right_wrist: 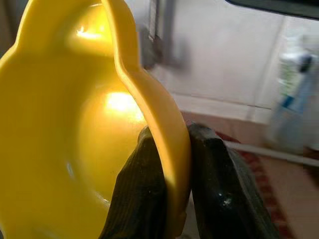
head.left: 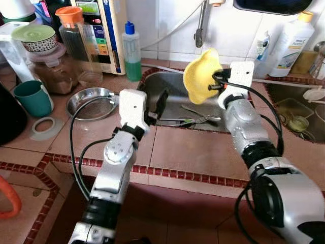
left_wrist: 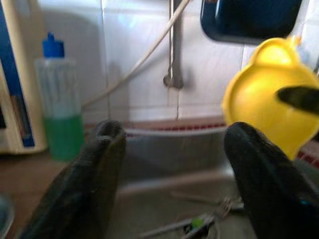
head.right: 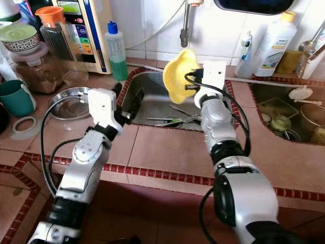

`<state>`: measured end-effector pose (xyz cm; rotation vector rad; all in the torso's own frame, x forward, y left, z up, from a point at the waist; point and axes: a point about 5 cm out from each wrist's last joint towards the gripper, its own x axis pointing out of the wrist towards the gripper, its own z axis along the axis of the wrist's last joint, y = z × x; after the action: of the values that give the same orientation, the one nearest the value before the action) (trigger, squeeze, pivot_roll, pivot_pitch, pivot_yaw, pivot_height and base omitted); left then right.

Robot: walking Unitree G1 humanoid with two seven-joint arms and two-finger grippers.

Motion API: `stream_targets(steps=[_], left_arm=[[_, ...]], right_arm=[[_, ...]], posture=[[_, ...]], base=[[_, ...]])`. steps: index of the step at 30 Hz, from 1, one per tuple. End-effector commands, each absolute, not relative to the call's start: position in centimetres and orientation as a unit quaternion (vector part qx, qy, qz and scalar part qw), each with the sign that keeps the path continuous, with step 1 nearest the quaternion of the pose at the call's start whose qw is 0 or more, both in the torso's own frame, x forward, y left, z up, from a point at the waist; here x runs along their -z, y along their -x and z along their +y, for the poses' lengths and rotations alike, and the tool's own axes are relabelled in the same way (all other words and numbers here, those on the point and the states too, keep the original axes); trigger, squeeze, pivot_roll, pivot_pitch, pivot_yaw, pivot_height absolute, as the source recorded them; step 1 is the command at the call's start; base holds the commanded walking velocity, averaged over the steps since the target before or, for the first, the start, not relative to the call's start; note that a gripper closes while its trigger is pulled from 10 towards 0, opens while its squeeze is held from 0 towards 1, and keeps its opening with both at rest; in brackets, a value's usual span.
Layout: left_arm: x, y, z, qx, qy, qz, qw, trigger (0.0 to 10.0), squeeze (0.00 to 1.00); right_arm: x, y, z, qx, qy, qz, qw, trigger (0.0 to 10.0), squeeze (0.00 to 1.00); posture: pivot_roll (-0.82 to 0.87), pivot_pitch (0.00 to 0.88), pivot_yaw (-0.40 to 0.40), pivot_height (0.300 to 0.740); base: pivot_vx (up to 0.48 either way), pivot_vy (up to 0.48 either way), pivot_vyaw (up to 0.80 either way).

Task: Kitchen organization

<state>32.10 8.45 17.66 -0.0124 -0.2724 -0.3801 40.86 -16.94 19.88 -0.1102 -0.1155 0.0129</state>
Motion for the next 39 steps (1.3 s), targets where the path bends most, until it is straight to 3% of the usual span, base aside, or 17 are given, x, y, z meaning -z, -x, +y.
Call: stream_targets(steps=[1, 6, 8, 9, 10, 11, 12, 13, 15, 16, 17, 18, 19, 20, 31, 39], left_arm=[[-18.0, -31.8, 8.4, 0.196, -0.001, -0.139, 0.971, 10.0, 1.00], [-17.7, -31.2, 8.4, 0.198, -0.005, -0.131, 0.971, 10.0, 1.00], [-17.6, -30.9, 8.4, 0.197, -0.008, -0.127, 0.972, 10.0, 1.00], [-17.5, -30.8, 8.4, 0.197, -0.008, -0.126, 0.972, 10.0, 1.00], [-17.5, -30.6, 8.4, 0.197, -0.010, -0.124, 0.973, 10.0, 1.00], [-17.5, -30.6, 8.4, 0.197, -0.010, -0.124, 0.973, 10.0, 1.00], [-17.4, -30.4, 8.4, 0.196, -0.012, -0.120, 0.973, 10.0, 0.68], [-17.3, -30.4, 8.5, 0.195, -0.013, -0.119, 0.973, 10.0, 0.68], [-17.3, -30.3, 8.6, 0.195, -0.014, -0.117, 0.974, 10.0, 0.05], [-17.3, -30.2, 8.7, 0.194, -0.015, -0.116, 0.974, 10.0, 0.00], [-17.3, -30.2, 8.7, 0.193, -0.017, -0.115, 0.974, 10.0, 0.00], [-17.4, -30.2, 8.8, 0.192, -0.017, -0.114, 0.974, 10.0, 0.00], [-17.4, -30.2, 8.9, 0.192, -0.018, -0.114, 0.975, 10.0, 0.00], [-17.4, -30.2, 9.0, 0.191, -0.019, -0.114, 0.975, 10.0, 0.00], [-17.6, -30.3, 9.5, 0.184, -0.028, -0.110, 0.976, 10.0, 0.00], [-17.8, -30.5, 9.6, 0.182, -0.030, -0.111, 0.977, 10.0, 0.00]], right_arm=[[-20.3, -41.0, -17.2, -0.001, 0.078, -0.061, 0.995, 1.8, 0.00], [-19.2, -40.8, -17.8, 0.001, 0.141, -0.030, 0.990, 3.0, 0.00], [-18.6, -40.7, -18.0, 0.002, 0.157, -0.014, 0.987, 2.7, 0.00], [-18.4, -40.7, -18.0, 0.002, 0.158, -0.009, 0.987, 3.1, 0.00], [-17.9, -40.6, -17.9, -0.006, 0.174, 0.005, 0.985, 8.8, 0.00], [-17.9, -40.6, -17.9, -0.006, 0.174, 0.005, 0.985, 8.8, 0.00], [-17.4, -40.5, -17.7, -0.013, 0.184, 0.017, 0.983, 10.0, 0.00], [-17.2, -40.5, -17.7, -0.015, 0.184, 0.021, 0.983, 10.0, 0.00], [-16.9, -40.4, -17.6, -0.022, 0.193, 0.028, 0.981, 10.0, 0.00], [-16.6, -40.4, -17.4, -0.029, 0.200, 0.032, 0.979, 10.0, 0.12], [-16.4, -40.3, -17.4, -0.033, 0.205, 0.035, 0.978, 10.0, 0.12], [-16.2, -40.3, -17.2, -0.039, 0.211, 0.038, 0.976, 10.0, 0.84], [-16.1, -40.2, -17.1, -0.042, 0.215, 0.040, 0.975, 10.0, 0.84], [-16.0, -40.2, -16.9, -0.051, 0.218, 0.041, 0.974, 10.0, 1.00], [-15.4, -40.1, -15.6, -0.109, 0.242, 0.060, 0.962, 10.0, 1.00], [-13.8, -39.5, -15.9, -0.182, 0.264, 0.145, 0.936, 10.0, 1.00]], posture=[[0.08, 0.059, 0.020, 0.740], [0.09, 0.061, 0.026, 0.740], [0.10, 0.061, 0.027, 0.740], [0.11, 0.061, 0.028, 0.740], [0.11, 0.060, 0.030, 0.740], [0.11, 0.060, 0.030, 0.740], [0.11, 0.060, 0.031, 0.740], [0.11, 0.060, 0.032, 0.740], [0.12, 0.060, 0.032, 0.740], [0.12, 0.060, 0.032, 0.740], [0.12, 0.060, 0.032, 0.740], [0.13, 0.059, 0.034, 0.740], [0.13, 0.059, 0.034, 0.740], [0.13, 0.062, 0.036, 0.740], [0.14, 0.053, 0.038, 0.740], [0.14, 0.048, 0.035, 0.740]], base=[[0.000, 0.000, 0.00], [0.000, 0.000, 0.00], [0.000, 0.000, 0.00], [0.000, 0.000, 0.00], [0.000, 0.000, 0.00], [0.000, 0.000, 0.00], [0.000, 0.000, 0.00], [0.000, 0.000, 0.00], [0.000, 0.000, 0.00], [0.000, 0.000, 0.00], [0.000, 0.000, 0.00], [0.000, 0.000, 0.00], [0.000, 0.000, 0.00], [0.000, 0.000, 0.00], [0.000, 0.000, 0.00], [0.000, 0.000, 0.00]])
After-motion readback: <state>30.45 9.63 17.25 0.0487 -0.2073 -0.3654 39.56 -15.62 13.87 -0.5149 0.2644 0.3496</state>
